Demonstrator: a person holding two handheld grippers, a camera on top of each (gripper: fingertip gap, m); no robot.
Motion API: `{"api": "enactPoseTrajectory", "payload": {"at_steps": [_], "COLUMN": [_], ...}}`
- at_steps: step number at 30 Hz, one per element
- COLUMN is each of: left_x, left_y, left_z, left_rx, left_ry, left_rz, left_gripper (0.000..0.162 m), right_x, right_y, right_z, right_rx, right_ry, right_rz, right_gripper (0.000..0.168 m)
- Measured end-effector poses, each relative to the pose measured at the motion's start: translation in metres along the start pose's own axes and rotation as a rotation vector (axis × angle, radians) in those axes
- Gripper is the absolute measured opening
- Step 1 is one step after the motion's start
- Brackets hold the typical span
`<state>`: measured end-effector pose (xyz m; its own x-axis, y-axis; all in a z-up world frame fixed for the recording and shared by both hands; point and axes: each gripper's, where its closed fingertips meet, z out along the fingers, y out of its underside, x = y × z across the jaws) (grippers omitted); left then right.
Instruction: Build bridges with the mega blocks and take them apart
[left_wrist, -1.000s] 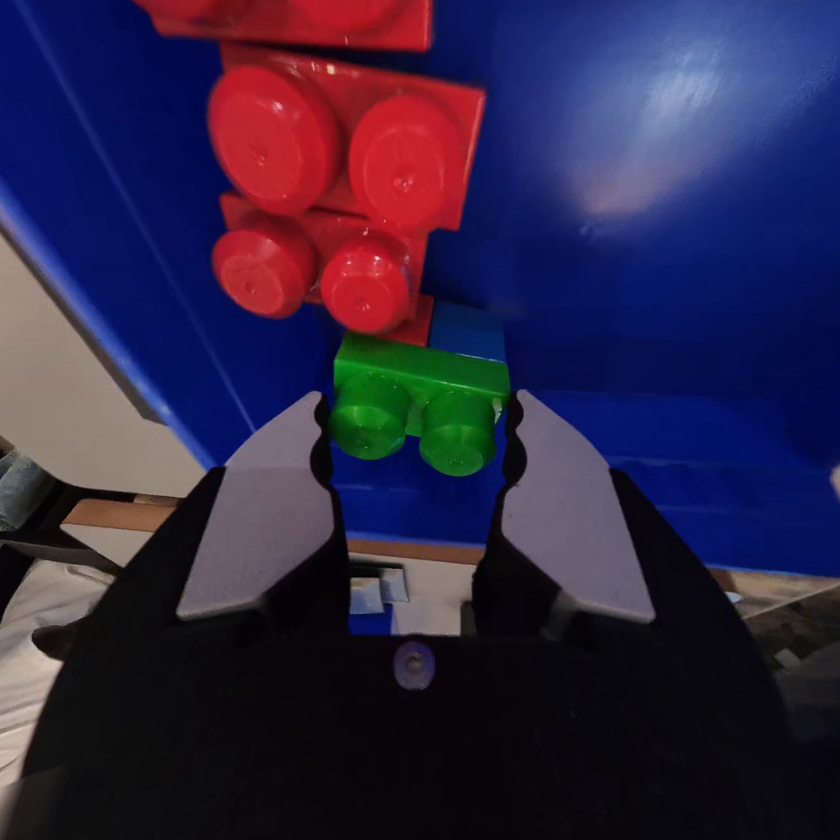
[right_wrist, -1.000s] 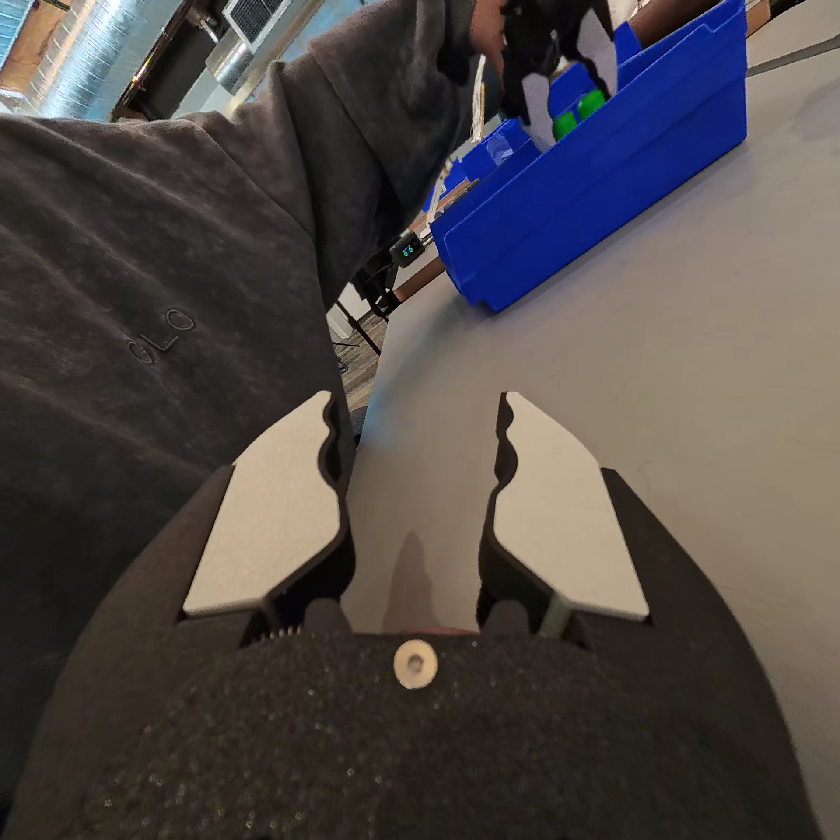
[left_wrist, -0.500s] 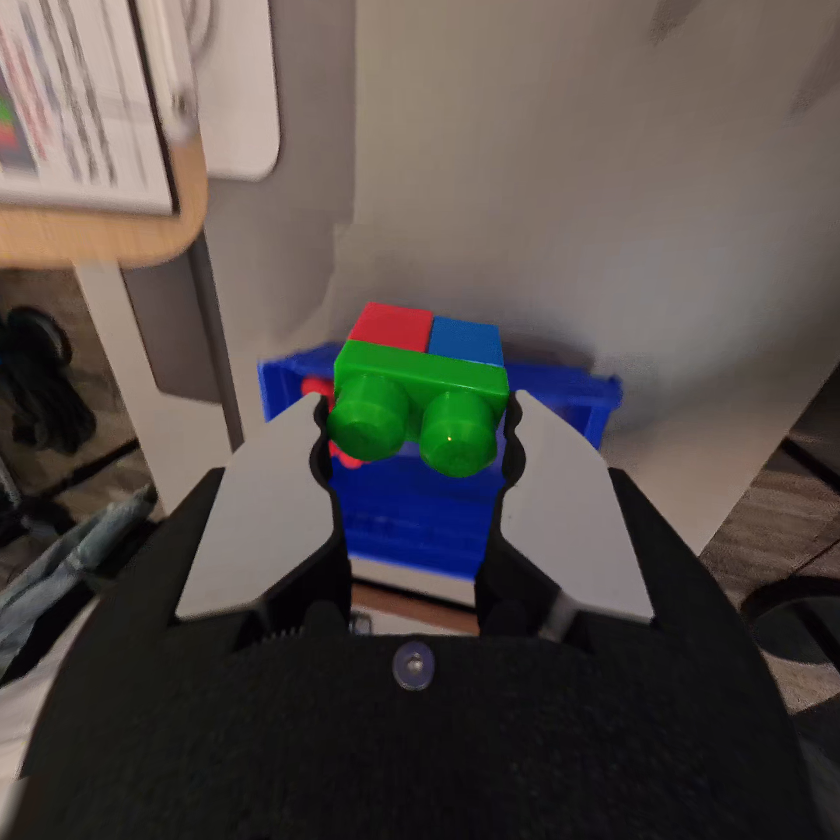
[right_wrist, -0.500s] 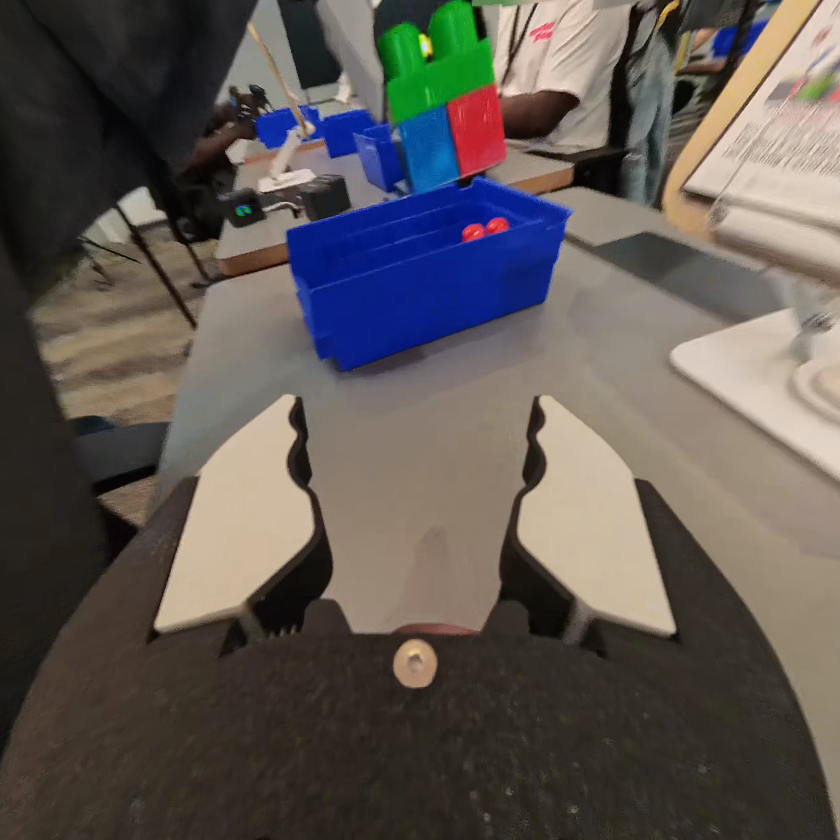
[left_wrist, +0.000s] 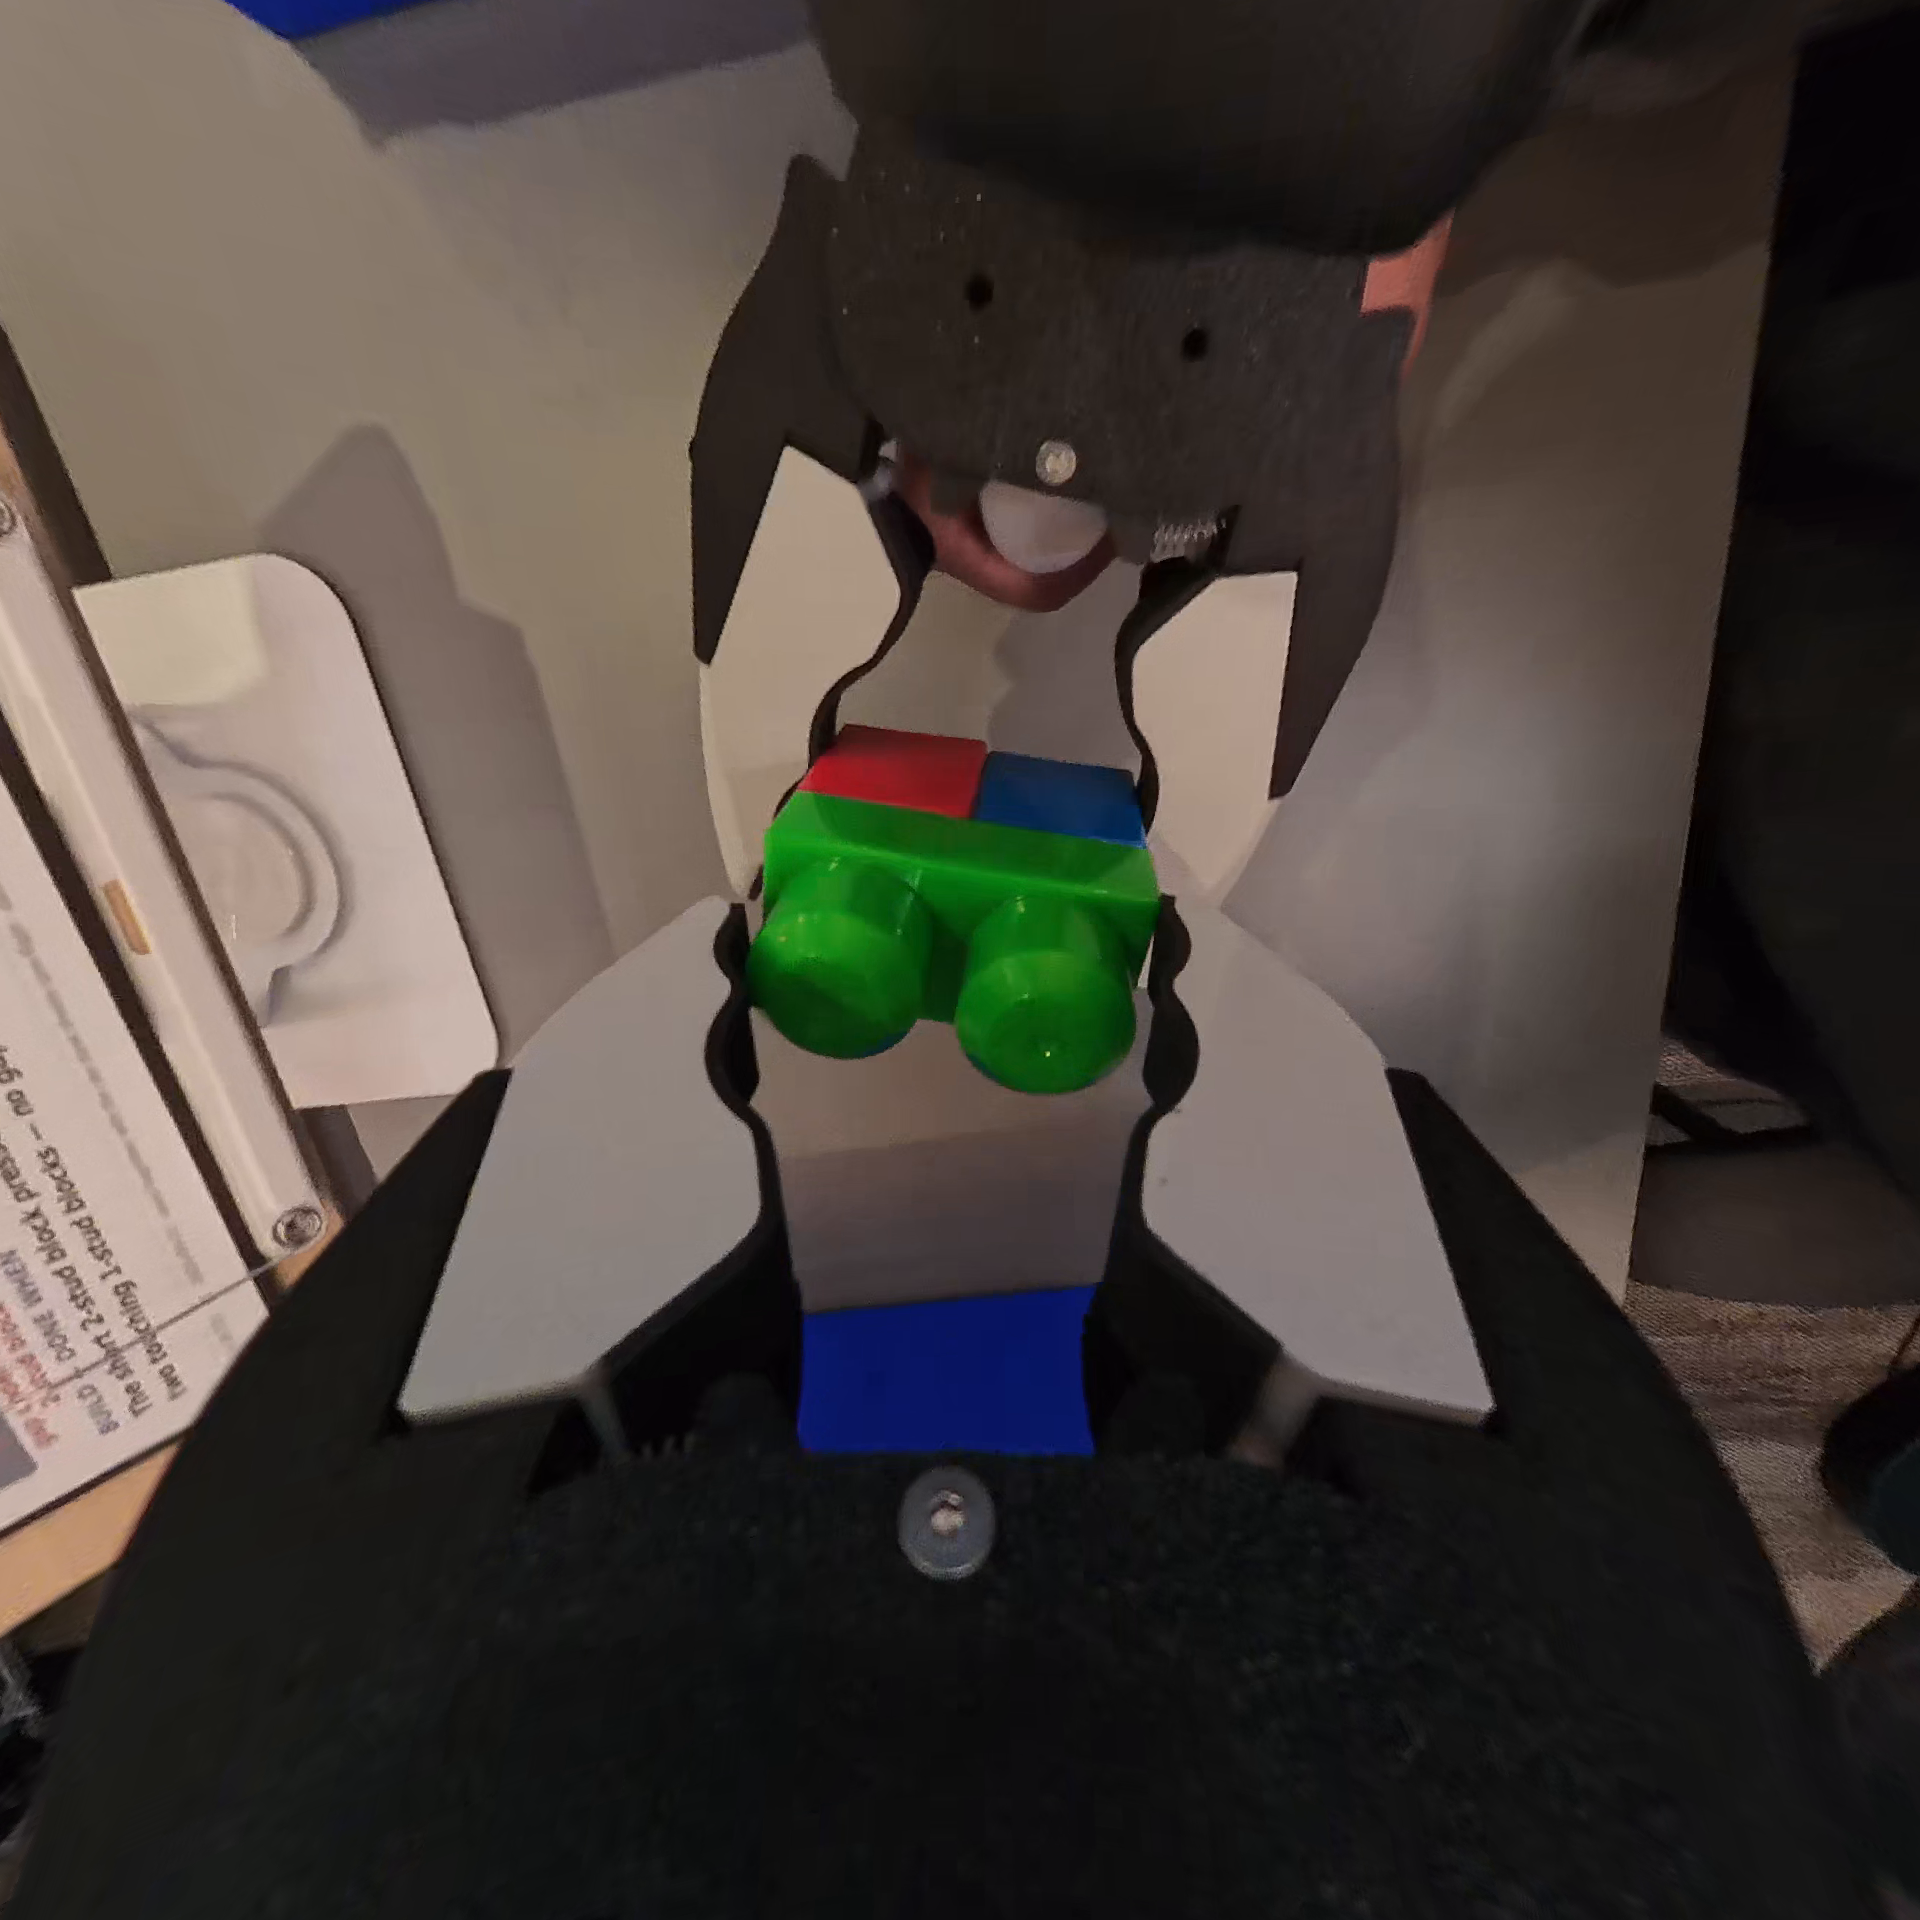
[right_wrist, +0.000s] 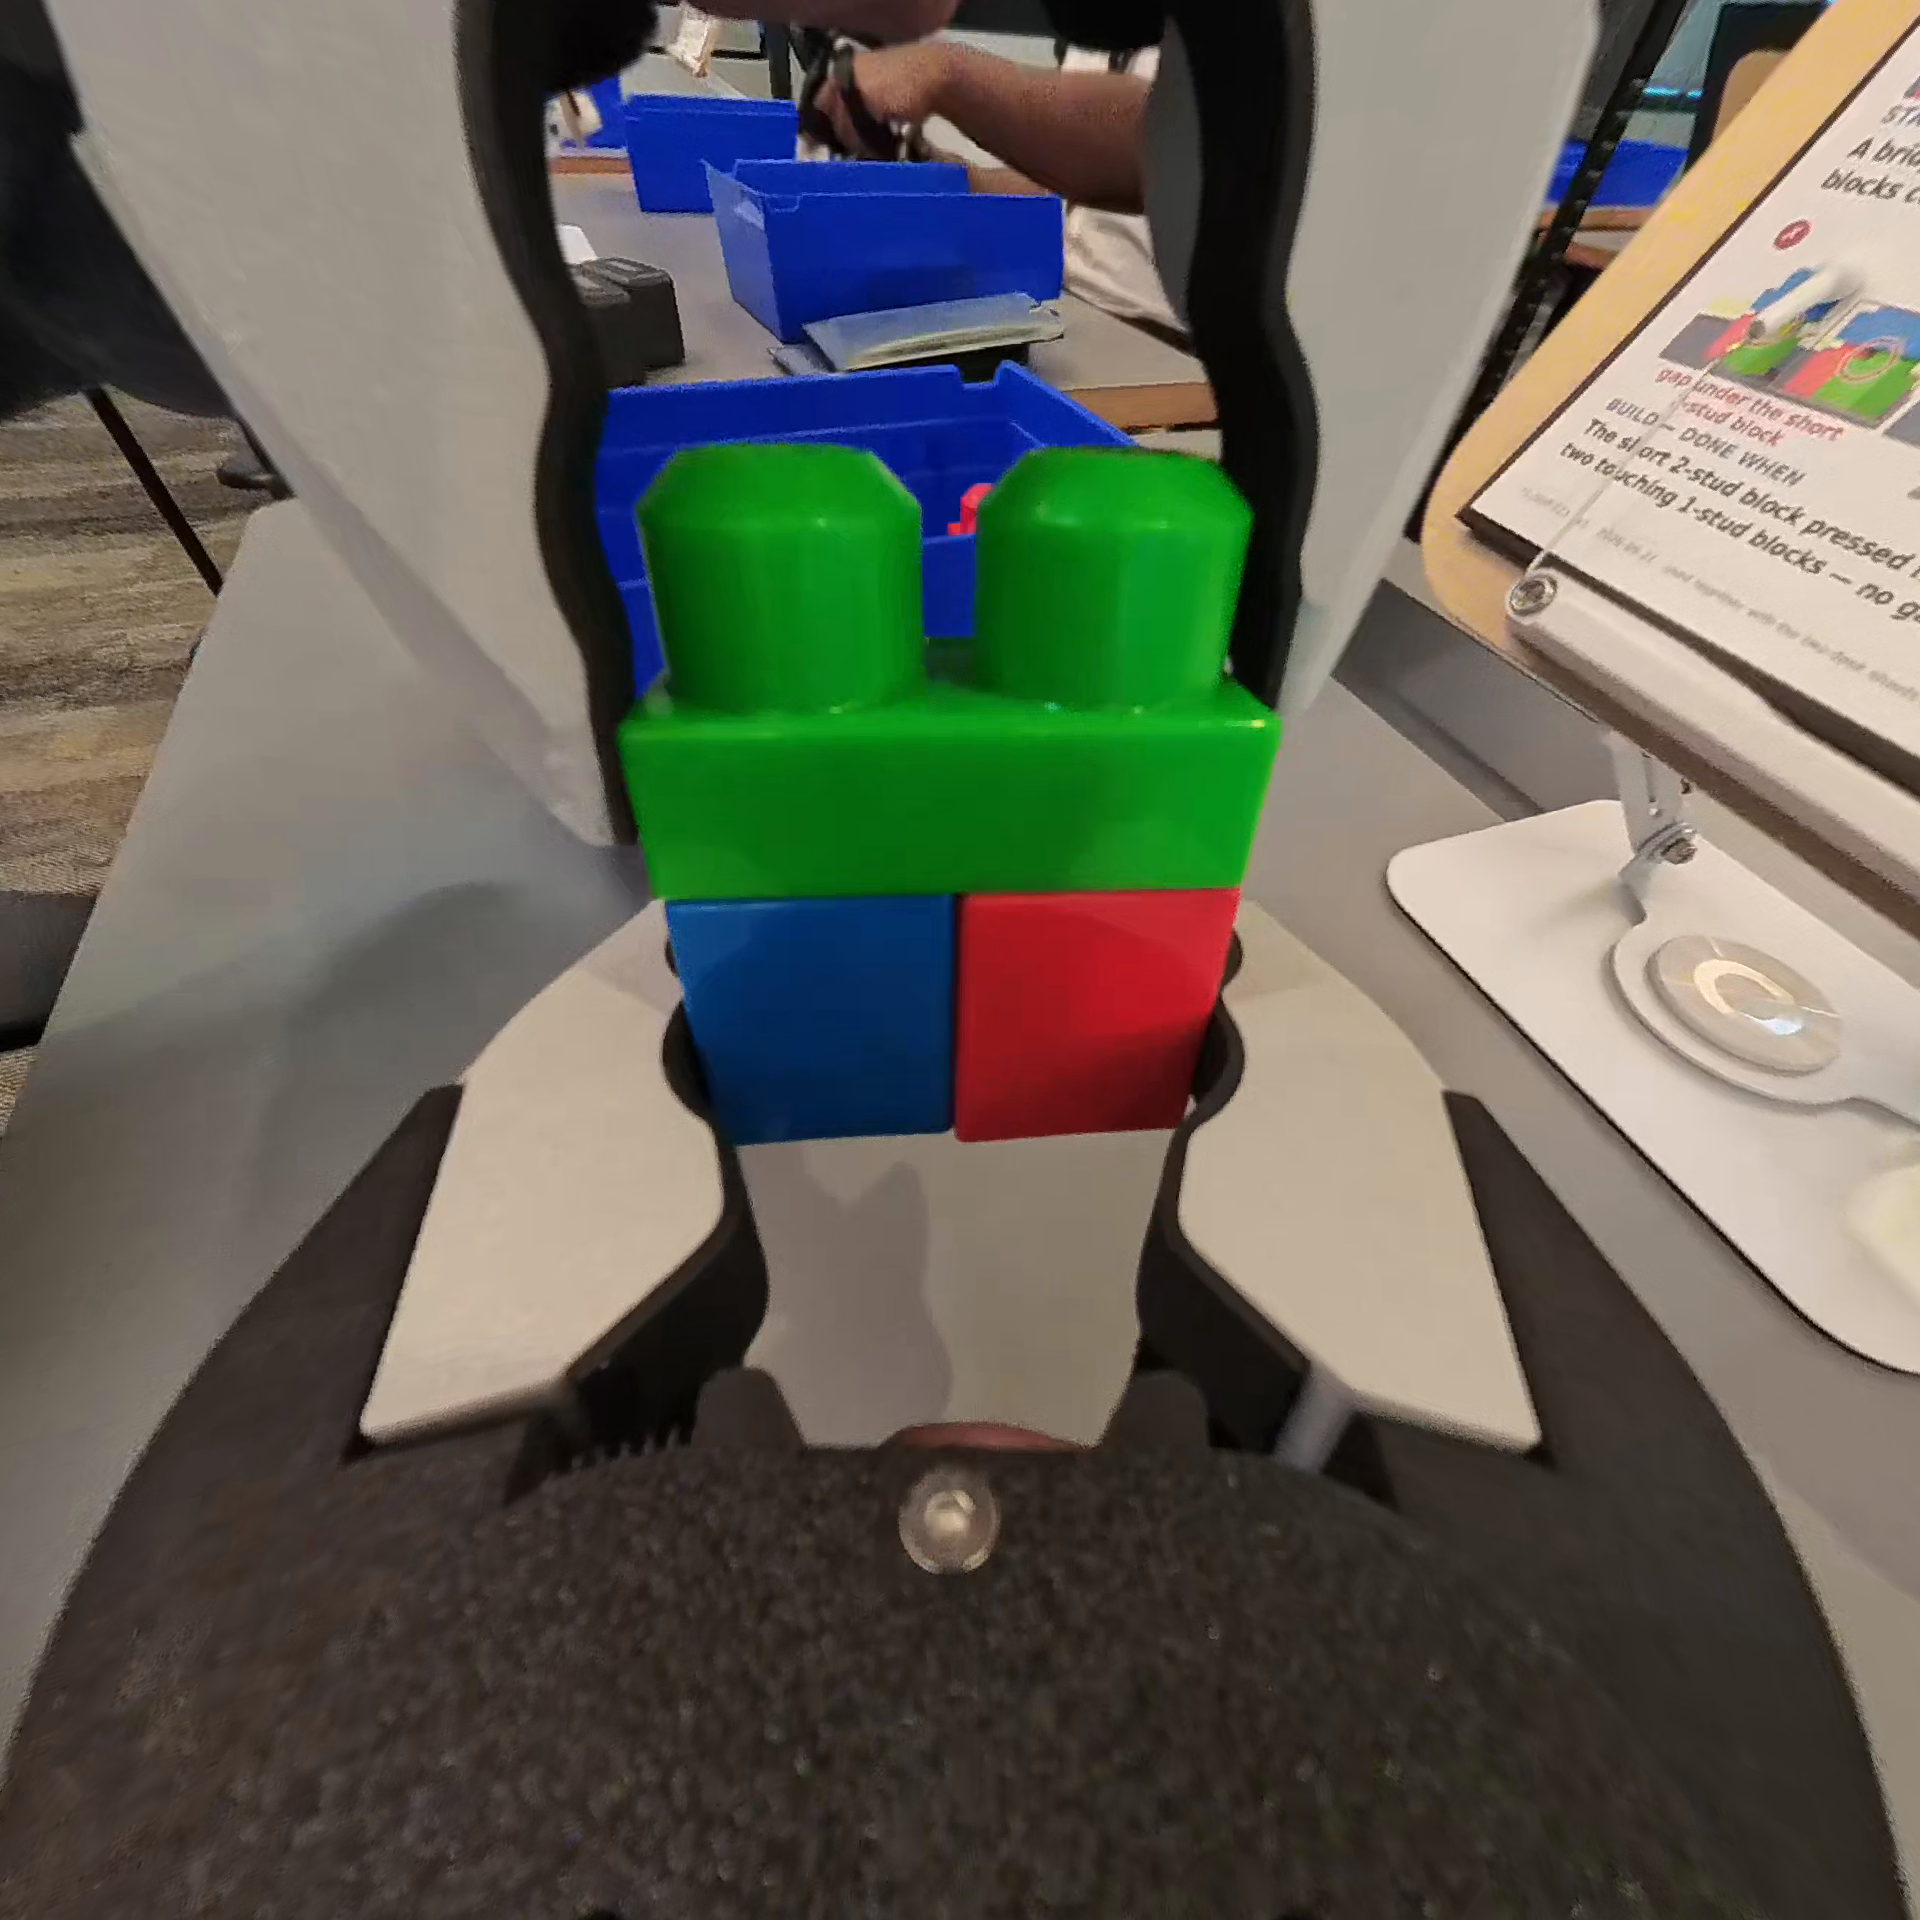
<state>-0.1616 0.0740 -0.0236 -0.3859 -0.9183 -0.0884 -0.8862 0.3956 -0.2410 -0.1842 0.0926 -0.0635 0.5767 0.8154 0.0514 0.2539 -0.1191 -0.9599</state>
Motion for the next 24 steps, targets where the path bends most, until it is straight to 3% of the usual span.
{"api": "enactPoseTrajectory", "payload": {"at_steps": [5, 14, 16, 17, 20, 24], "left_x": [0.001, 0.013, 0.003, -0.003, -0.013, -0.002], "left_y": [-0.008, 0.006, 0.006, 0.005, 0.016, 0.024], "left_z": [0.002, 0.002, -0.012, -0.025, -0.057, -0.068], "left_rx": [0.031, 0.039, 0.077, 0.115, 0.172, 0.215], "left_ry": [-0.025, -0.001, -0.055, -0.070, -0.093, -0.134], "left_rz": [0.024, 0.025, 0.018, -0.007, -0.070, -0.094], "left_gripper": [0.072, 0.069, 0.069, 0.069, 0.069, 0.069], "right_x": [0.001, -0.012, -0.003, -0.003, -0.006, 0.000], "right_y": [0.005, 0.015, 0.053, 0.065, 0.074, 0.071], "right_z": [-0.010, -0.003, -0.001, -0.001, -0.008, -0.014], "right_rx": [-0.040, -0.075, -0.239, -0.240, -0.249, -0.214], "right_ry": [0.005, -0.053, -0.012, -0.016, -0.026, -0.009], "right_rz": [-0.026, -0.069, -0.110, -0.081, -0.030, 0.014], "right_gripper": [0.090, 0.090, 0.090, 0.090, 0.090, 0.090]}}
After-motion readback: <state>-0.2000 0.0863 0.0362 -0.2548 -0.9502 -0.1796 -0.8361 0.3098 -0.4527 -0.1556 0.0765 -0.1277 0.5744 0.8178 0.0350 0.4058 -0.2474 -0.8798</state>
